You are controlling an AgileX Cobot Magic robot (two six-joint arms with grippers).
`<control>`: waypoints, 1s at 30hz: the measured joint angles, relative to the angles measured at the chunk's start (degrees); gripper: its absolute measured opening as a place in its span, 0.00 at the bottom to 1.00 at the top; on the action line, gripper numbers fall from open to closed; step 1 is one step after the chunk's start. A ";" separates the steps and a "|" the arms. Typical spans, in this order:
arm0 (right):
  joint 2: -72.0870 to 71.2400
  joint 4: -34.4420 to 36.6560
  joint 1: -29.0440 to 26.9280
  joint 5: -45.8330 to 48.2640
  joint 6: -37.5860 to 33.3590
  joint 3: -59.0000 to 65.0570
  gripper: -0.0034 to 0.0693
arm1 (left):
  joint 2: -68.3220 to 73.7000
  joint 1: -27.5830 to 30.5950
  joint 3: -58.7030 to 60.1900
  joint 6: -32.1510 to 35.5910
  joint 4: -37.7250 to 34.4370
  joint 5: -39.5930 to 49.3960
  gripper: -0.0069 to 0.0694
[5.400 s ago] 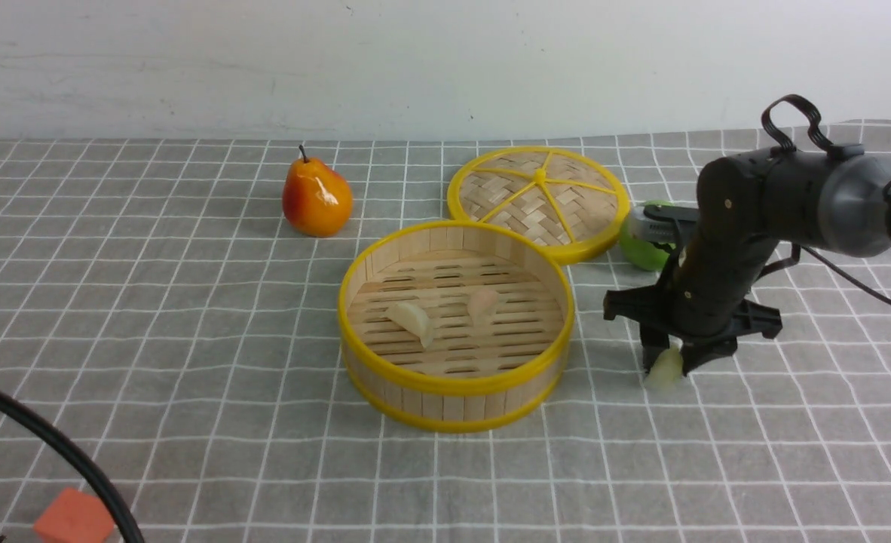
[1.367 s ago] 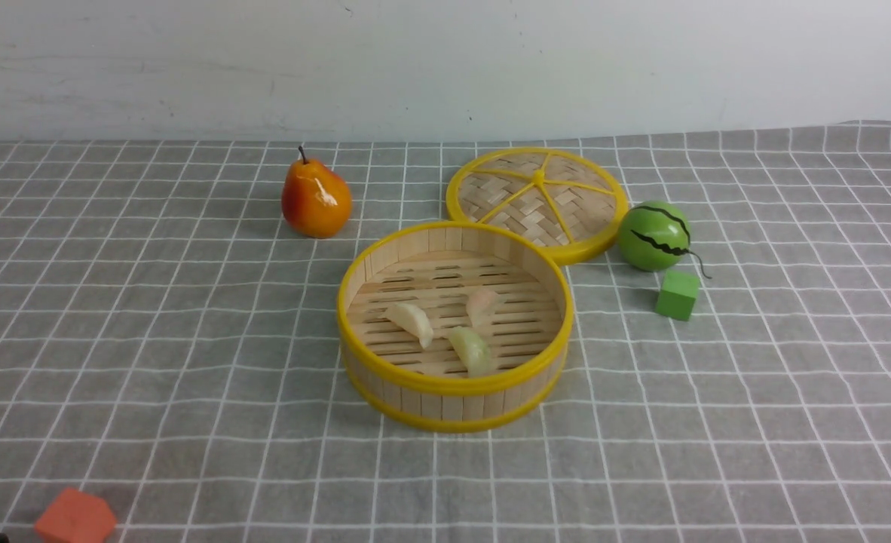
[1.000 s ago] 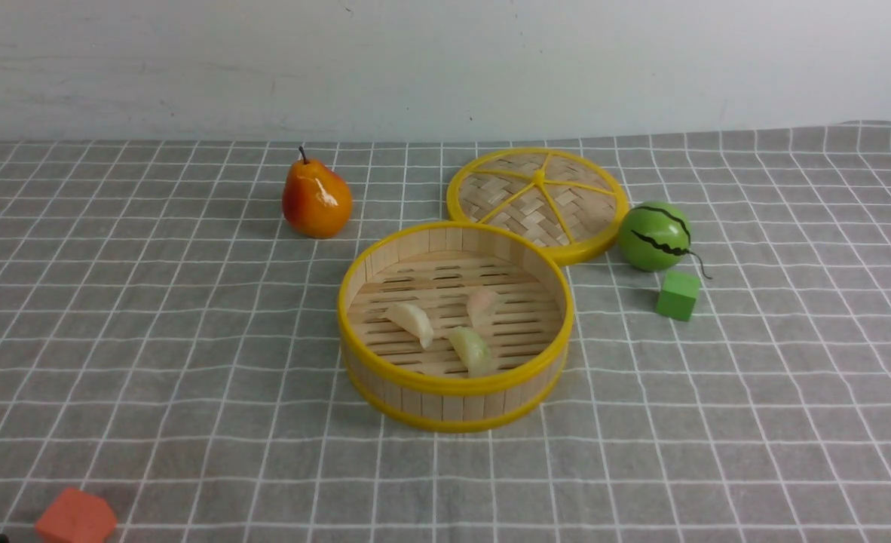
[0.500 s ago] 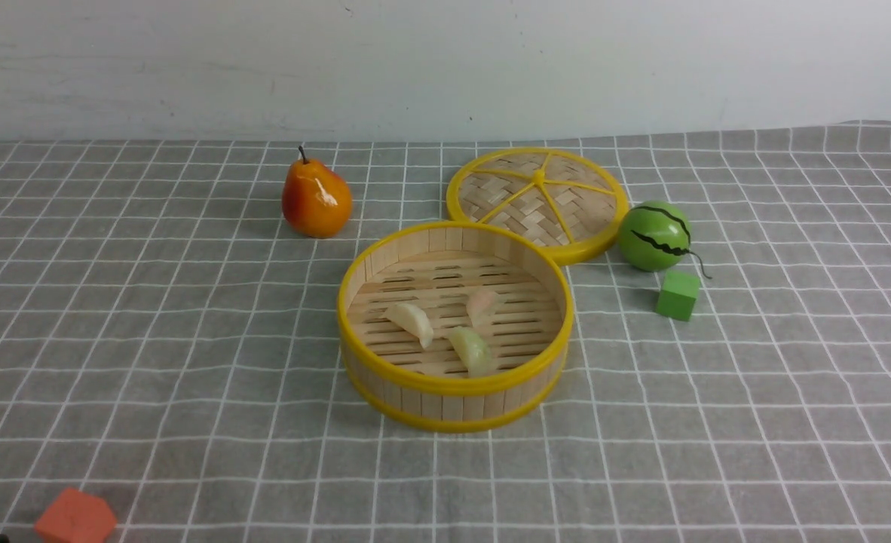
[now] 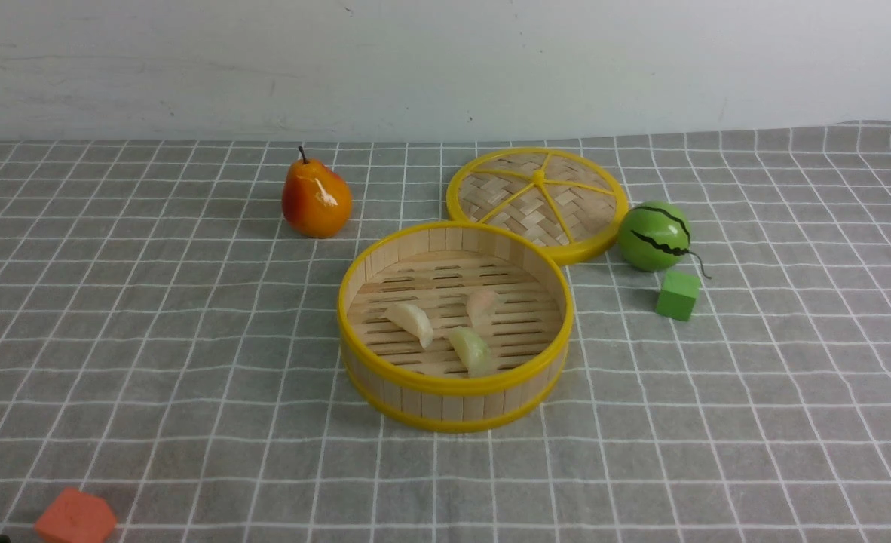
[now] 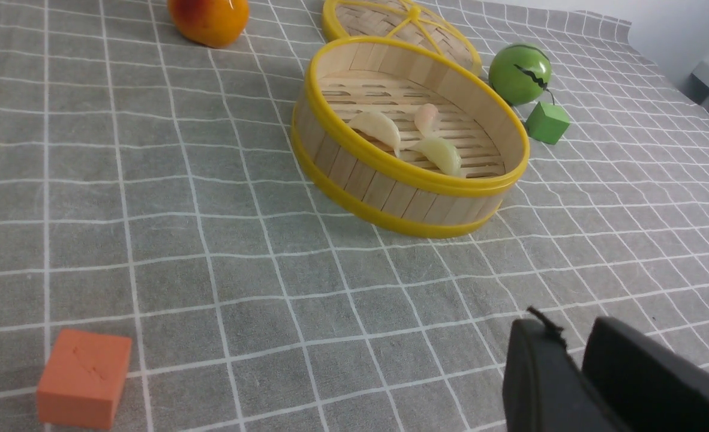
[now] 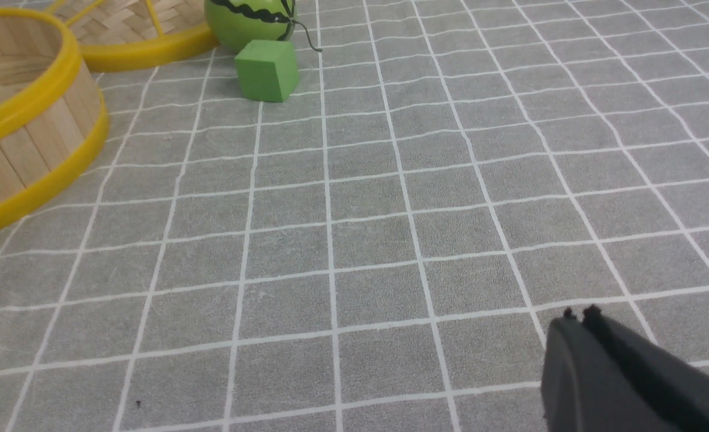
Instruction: Put the dumplings into the steamer on the table with the grey tablecloth.
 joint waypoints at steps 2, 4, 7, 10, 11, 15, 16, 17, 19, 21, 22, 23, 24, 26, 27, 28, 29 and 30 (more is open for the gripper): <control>0.00 0.00 0.00 0.00 0.00 0.00 0.04 | 0.00 0.00 1.25 0.06 -0.17 -1.36 0.24; 0.00 0.00 0.00 0.00 0.00 0.00 0.05 | 0.00 0.26 2.77 0.06 -0.64 -4.43 0.24; 0.00 0.00 0.00 0.00 0.00 0.00 0.05 | 0.00 3.56 7.67 0.10 -0.64 -14.87 0.18; 0.00 0.00 0.00 0.00 0.00 0.00 0.05 | 0.00 9.74 13.20 0.12 -0.64 -27.60 0.07; 0.00 0.00 0.00 0.00 0.00 0.00 0.05 | 0.00 11.86 14.82 0.18 -0.64 -30.69 0.07; 0.00 0.00 0.00 0.00 0.00 0.00 0.05 | 0.00 18.77 19.35 0.18 -0.33 -36.43 0.07; 0.00 0.00 0.00 0.00 0.00 0.00 0.05 | -0.13 21.30 20.62 0.18 -0.04 -37.17 0.07; 0.00 0.00 0.00 0.00 0.00 0.00 0.05 | -0.37 22.27 21.23 0.18 0.04 -37.17 0.07; 0.00 0.00 0.00 0.00 0.00 0.00 0.06 | -2.49 25.23 23.30 0.24 0.23 -36.84 0.07; 0.00 0.00 0.00 0.00 0.00 0.00 0.06 | -4.71 26.92 24.07 0.37 0.28 -35.82 0.07; 0.00 0.00 0.00 0.00 0.00 0.00 0.06 | -6.50 27.92 24.36 0.41 0.40 -34.79 0.07; 0.00 0.00 0.00 0.00 0.00 0.00 0.06 | -7.67 28.48 24.48 0.41 0.72 -33.33 0.07; 0.00 0.00 0.00 0.00 0.00 0.00 0.06 | -8.20 28.67 24.48 0.41 0.92 -32.09 0.07; 0.00 0.00 0.00 0.00 0.00 0.00 0.07 | -8.62 28.73 24.48 0.50 1.77 -28.37 0.07; -0.02 0.00 0.00 0.00 0.00 0.00 0.07 | -8.67 28.73 24.48 0.70 2.10 -26.83 0.07; -0.07 0.00 0.00 0.00 0.00 0.00 0.07 | -8.67 28.73 24.48 1.24 2.39 -24.86 0.07; -0.07 0.00 0.00 0.00 0.00 0.00 0.08 | -8.67 28.73 24.48 2.09 2.55 -22.89 0.07; -0.07 0.00 0.00 0.00 0.00 0.00 0.08 | -8.67 28.73 24.48 3.13 2.63 -21.14 0.07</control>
